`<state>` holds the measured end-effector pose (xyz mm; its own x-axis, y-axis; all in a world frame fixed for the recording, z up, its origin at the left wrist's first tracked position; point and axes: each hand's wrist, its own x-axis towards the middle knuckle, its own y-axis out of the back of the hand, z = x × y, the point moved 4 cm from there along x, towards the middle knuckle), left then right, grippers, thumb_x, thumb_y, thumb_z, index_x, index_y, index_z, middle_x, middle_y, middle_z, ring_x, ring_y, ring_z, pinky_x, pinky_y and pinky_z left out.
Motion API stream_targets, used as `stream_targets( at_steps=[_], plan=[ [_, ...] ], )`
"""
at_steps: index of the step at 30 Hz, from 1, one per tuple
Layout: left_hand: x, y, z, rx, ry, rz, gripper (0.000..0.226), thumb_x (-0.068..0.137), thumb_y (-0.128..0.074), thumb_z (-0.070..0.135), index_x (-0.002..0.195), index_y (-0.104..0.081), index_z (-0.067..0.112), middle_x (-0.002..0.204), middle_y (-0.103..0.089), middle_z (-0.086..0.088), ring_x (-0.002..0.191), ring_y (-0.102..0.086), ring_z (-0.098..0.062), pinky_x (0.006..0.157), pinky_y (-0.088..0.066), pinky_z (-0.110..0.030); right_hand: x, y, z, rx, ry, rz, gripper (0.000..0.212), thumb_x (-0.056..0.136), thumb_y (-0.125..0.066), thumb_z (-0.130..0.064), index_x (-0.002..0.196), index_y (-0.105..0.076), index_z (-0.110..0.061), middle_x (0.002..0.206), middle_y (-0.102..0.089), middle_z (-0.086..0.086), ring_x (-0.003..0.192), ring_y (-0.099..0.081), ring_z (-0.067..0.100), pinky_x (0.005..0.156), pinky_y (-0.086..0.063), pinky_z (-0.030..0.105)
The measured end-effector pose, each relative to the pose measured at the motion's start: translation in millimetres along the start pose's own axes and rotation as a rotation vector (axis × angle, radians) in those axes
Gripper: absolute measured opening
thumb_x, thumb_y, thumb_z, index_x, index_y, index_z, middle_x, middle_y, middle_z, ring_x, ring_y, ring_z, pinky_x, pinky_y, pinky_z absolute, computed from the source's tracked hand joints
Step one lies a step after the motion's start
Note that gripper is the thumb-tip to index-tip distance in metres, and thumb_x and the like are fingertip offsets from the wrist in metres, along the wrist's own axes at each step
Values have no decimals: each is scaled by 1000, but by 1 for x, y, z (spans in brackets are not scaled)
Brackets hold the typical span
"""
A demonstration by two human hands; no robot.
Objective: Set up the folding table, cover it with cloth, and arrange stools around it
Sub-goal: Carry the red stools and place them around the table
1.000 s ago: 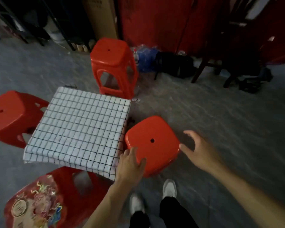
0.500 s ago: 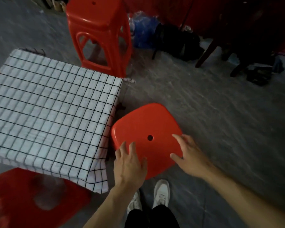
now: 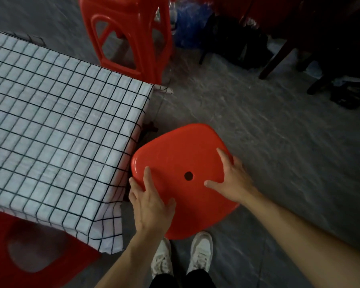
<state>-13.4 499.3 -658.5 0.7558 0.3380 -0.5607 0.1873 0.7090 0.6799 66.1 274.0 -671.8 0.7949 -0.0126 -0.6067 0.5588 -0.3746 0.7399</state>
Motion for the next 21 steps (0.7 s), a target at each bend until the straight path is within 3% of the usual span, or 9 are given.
stream_targets(
  at_steps=[5,9,13,18,21],
  plan=[
    [15,-5,-4,-93,94,-35,101,78,-73,36,150,-2,40,149,-24,-19,129,-38,-41,101,-45,-57,5,-5,5,92,37,103,116,63,-81,-55,147,-2,-48,153,-20,13,140,-28,33,112,-34,53],
    [20,-2,5,-52,10,-41,95,76,-72,37,148,-9,40,139,-34,-13,119,-47,-35,95,-50,-54,2,-6,17,150,-31,160,115,61,-84,-52,146,-7,-49,148,-28,13,136,-34,33,109,-38,53],
    [36,1,20,10,-54,-62,95,76,-72,37,150,-13,38,144,-34,-10,125,-42,-34,100,-46,-51,-5,-13,27,183,-114,162,119,57,-85,-55,145,-6,-46,142,-31,16,130,-40,35,103,-43,54],
    [67,13,36,120,-206,-162,102,72,-79,36,153,-18,35,156,-22,-13,135,-37,-37,109,-40,-49,-22,-21,35,246,-128,156,118,61,-85,-50,146,-4,-43,142,-28,18,123,-47,34,100,-47,46],
    [80,26,46,178,-319,-174,94,75,-78,30,153,-26,27,158,-23,-12,139,-34,-34,112,-37,-43,-33,-27,37,278,-126,156,114,66,-82,-52,147,-3,-42,144,-29,15,125,-45,31,96,-47,45]
  ],
)
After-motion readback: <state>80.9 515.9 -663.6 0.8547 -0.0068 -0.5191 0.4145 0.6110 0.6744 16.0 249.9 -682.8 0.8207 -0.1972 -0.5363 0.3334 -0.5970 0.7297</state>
